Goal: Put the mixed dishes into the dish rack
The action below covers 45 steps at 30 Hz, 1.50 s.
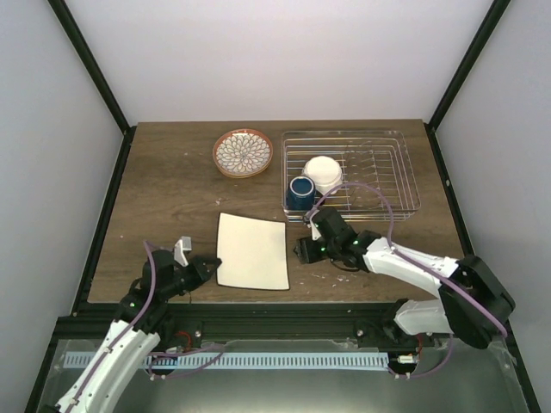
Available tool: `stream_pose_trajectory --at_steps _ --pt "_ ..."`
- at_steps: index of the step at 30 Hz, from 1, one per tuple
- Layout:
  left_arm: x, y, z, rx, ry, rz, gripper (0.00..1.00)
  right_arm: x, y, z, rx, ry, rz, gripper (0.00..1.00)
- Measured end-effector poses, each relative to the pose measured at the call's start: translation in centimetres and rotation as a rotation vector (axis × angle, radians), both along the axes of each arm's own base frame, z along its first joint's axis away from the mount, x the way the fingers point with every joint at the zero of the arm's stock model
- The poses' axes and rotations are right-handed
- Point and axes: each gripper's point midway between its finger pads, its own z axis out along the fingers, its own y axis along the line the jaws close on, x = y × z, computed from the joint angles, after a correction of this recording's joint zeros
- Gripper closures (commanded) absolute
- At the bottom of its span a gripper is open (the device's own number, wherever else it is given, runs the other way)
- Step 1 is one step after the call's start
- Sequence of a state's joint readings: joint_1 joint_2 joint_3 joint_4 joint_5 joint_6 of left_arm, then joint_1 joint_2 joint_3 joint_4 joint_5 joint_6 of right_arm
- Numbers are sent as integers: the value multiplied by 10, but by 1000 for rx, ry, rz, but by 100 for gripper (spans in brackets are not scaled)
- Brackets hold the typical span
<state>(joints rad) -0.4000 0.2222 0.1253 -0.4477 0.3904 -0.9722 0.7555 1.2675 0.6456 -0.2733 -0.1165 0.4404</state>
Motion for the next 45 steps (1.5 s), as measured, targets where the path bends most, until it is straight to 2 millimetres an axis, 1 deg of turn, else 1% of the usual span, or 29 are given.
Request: stream_pose_trajectory --at_steps 4,13,18,23,29,34,39,45 --pt "-1 -1 6 -17 -24 -8 100 -5 6 -13 30 34 17 32" --pt "-6 -4 5 -25 0 -32 100 -17 17 -31 143 47 54 30" --pt "-8 -5 6 -30 3 -38 100 -14 26 -36 188 39 74 30" --pt "-9 -7 14 -62 -22 -46 100 -11 34 -43 211 48 80 30" --pt "-11 -9 21 -95 -36 -52 100 -8 38 -42 230 38 79 30" --pt "-11 -9 22 -102 -31 -50 100 -7 39 -42 242 32 82 30" --pt "-12 -10 23 -111 -27 -50 100 -12 44 -41 307 36 106 30" --pt "-12 -11 26 -129 -35 -52 100 -23 48 -39 412 66 144 32"
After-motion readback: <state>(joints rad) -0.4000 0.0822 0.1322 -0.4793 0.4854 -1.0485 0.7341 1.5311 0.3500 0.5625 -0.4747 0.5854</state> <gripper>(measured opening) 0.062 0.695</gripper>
